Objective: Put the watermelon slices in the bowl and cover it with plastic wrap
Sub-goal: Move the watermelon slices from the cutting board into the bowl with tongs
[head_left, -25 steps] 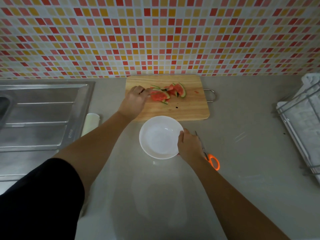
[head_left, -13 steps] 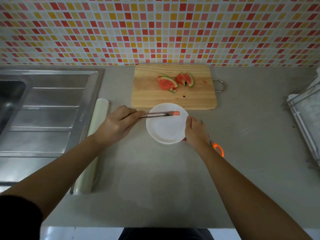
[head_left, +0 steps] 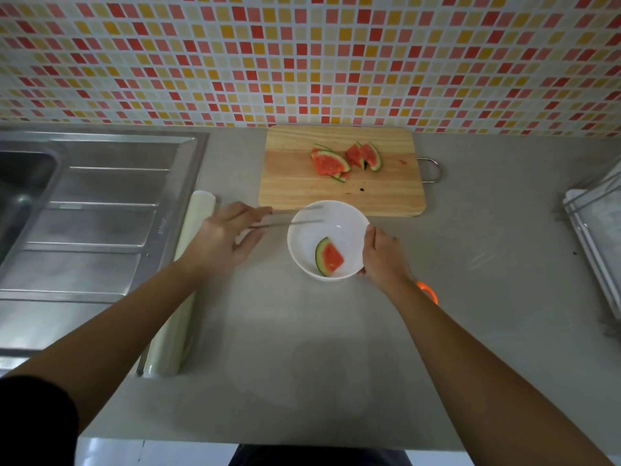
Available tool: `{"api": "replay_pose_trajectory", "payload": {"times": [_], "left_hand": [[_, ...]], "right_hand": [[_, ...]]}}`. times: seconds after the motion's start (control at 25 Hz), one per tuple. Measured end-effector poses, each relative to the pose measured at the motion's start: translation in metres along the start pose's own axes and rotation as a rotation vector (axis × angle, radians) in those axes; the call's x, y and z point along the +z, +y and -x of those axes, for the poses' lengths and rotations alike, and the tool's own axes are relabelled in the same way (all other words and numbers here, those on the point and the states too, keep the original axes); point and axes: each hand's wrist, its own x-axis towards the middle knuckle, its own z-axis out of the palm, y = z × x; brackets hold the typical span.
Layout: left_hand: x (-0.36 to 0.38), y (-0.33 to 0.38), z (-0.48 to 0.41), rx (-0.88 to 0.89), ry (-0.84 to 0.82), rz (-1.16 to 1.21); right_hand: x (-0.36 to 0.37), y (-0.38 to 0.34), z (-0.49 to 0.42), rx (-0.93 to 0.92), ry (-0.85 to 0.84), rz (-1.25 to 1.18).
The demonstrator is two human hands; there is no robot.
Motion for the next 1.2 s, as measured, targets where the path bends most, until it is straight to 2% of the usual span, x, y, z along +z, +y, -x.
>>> {"api": "replay_pose_trajectory", "payload": {"times": [0.08,0.2,0.24,0.32,0.64,0.84,1.2], "left_hand": [[0.011,-0.009,-0.025,-0.414,0.021,0.112],[0.034,-0.024,-0.068,-1.155,-0.105,0.690],[0.042,-0.028,-0.079,-1.306,-0.124,0.794],[0.057,-0.034,-0.095,-1.455,-0.179,0.849],[0.076,-0.031,-0.132,-1.498,-0.275,0.882],[0.078,-0.033,-0.134,-1.492,-0.192,0.831],[0.071,-0.034,-0.123,-1.483,-0.174,1.041]], "right_hand": [[0.000,0.000,-0.002,-0.001,-0.011,0.020],[0.001,0.000,-0.003,-0.010,-0.010,0.041],[0.001,0.001,-0.003,-0.011,-0.009,0.045],[0.001,0.001,-0.004,-0.002,-0.008,0.041],[0.001,0.002,-0.004,-0.001,-0.001,0.075],[0.001,0.002,-0.005,-0.005,0.004,0.078],[-0.001,0.001,-0.005,-0.012,0.000,0.103]]}}
